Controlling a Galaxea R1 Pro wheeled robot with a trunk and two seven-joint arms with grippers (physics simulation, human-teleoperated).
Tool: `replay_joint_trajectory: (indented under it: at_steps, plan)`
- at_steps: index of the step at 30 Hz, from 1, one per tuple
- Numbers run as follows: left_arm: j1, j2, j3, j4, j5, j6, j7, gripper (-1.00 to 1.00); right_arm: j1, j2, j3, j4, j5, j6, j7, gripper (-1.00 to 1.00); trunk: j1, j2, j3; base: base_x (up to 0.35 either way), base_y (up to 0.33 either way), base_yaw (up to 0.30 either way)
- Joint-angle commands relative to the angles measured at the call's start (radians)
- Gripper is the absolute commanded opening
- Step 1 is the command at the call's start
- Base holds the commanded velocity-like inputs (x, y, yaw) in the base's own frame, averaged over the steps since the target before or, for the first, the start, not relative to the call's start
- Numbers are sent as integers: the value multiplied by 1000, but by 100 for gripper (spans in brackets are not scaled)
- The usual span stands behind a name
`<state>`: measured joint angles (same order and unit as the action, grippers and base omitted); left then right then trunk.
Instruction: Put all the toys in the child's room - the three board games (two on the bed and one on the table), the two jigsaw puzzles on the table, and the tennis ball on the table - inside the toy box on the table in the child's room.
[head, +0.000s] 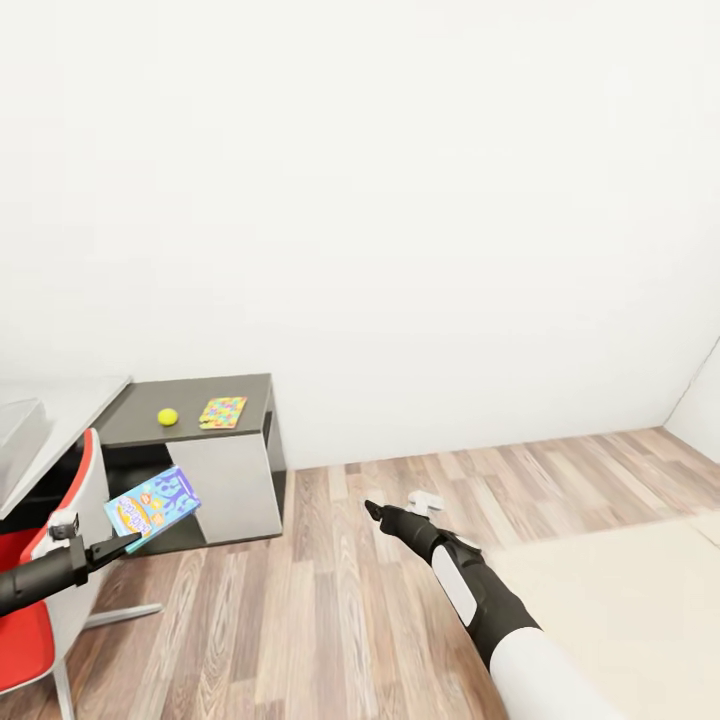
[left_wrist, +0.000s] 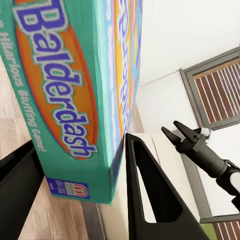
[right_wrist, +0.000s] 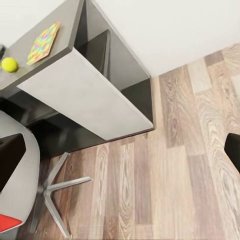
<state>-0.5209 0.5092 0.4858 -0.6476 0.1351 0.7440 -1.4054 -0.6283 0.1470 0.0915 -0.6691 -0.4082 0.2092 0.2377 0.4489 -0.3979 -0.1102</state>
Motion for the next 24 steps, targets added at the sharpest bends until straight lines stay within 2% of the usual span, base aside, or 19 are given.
replay_joint_trajectory:
  at_steps: [1, 11, 19, 22, 24]
  plan:
    - [-1, 0, 1, 0, 1, 10, -3, -100, -1, 0, 0, -1, -8, 6, 0, 100, 1, -2, -2, 286, 43, 222]
    - [-1, -1, 0, 0, 2, 10, -4, -100, -1, 0, 1, -1, -9, 6, 0, 100, 1, -2, 2, 309, 8, 248]
    - [-1, 5, 3, -3, 5, 11, -13, -100, -1, 0, 1, -6, -8, 8, 1, 100, 1, -2, 2, 284, -65, 31]
    - [-1, 13, 5, -31, 6, 16, -36, -100, -1, 3, 19, -15, -8, 17, 0, 100, 1, -2, 2, 70, -41, 1]
    - [-1, 14, 4, -47, 2, 41, -58, -100, -1, 8, 38, -20, -11, 33, -26, 100, 1, -2, 2, 26, -15, 0]
